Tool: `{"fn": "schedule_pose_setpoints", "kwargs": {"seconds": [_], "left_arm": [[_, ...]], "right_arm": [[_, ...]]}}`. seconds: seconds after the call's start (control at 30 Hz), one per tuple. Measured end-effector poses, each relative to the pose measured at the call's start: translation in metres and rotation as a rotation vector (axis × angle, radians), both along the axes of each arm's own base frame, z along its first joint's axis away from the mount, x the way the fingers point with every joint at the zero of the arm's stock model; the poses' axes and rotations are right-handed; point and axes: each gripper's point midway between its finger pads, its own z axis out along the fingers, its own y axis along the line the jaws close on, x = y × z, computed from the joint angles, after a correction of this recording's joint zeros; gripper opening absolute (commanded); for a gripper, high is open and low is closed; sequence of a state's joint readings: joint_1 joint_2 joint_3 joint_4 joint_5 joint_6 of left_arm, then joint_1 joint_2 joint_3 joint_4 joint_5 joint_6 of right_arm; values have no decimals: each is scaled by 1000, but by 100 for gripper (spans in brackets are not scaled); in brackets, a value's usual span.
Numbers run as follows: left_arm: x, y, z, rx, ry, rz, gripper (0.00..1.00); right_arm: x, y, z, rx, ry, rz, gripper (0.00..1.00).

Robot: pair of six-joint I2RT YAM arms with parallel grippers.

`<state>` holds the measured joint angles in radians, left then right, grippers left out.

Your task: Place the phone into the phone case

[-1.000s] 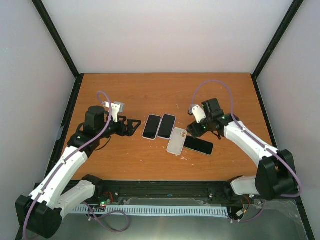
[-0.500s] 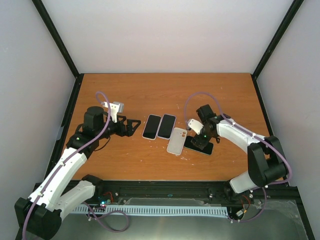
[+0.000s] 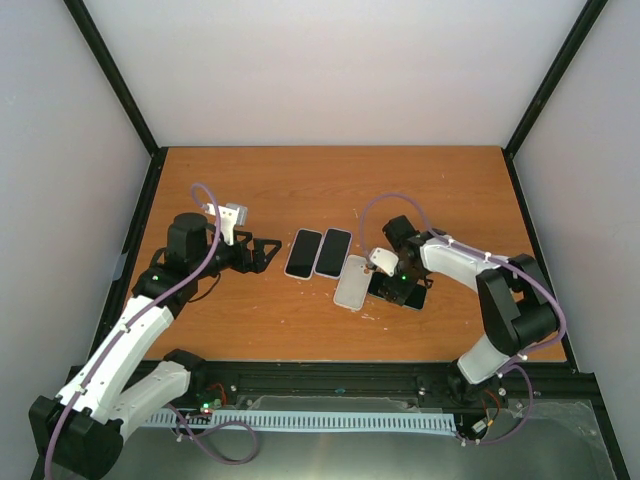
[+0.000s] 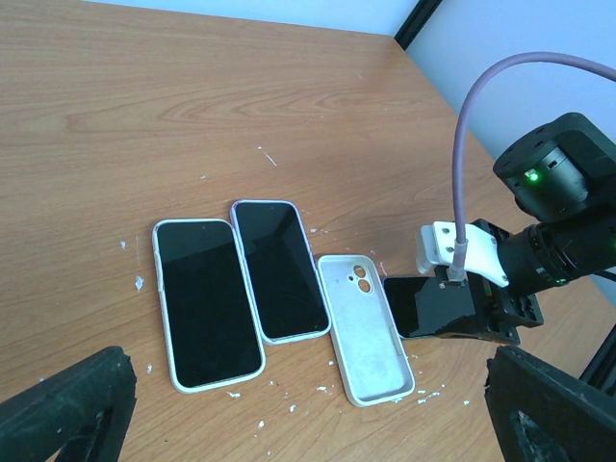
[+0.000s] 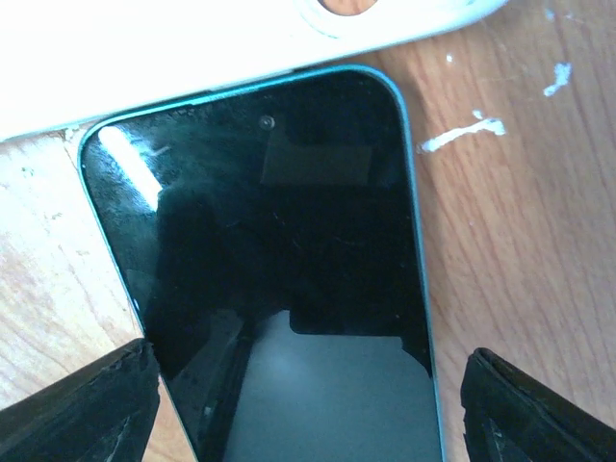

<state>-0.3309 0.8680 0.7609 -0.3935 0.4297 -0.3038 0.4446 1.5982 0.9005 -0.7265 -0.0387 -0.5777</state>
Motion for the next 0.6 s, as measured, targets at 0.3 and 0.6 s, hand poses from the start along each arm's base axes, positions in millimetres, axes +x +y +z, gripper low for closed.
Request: {"fn": "schedule_pose_setpoints", "kwargs": {"seconds": [0.3, 0.6], "left_arm": [[0, 0, 0, 0, -2, 1, 99], [3, 4, -1, 7, 1, 35, 100]], "right_arm": [[-2, 5, -10, -17, 29, 4, 80], [-1, 5, -10, -18, 38, -21, 67]]}}
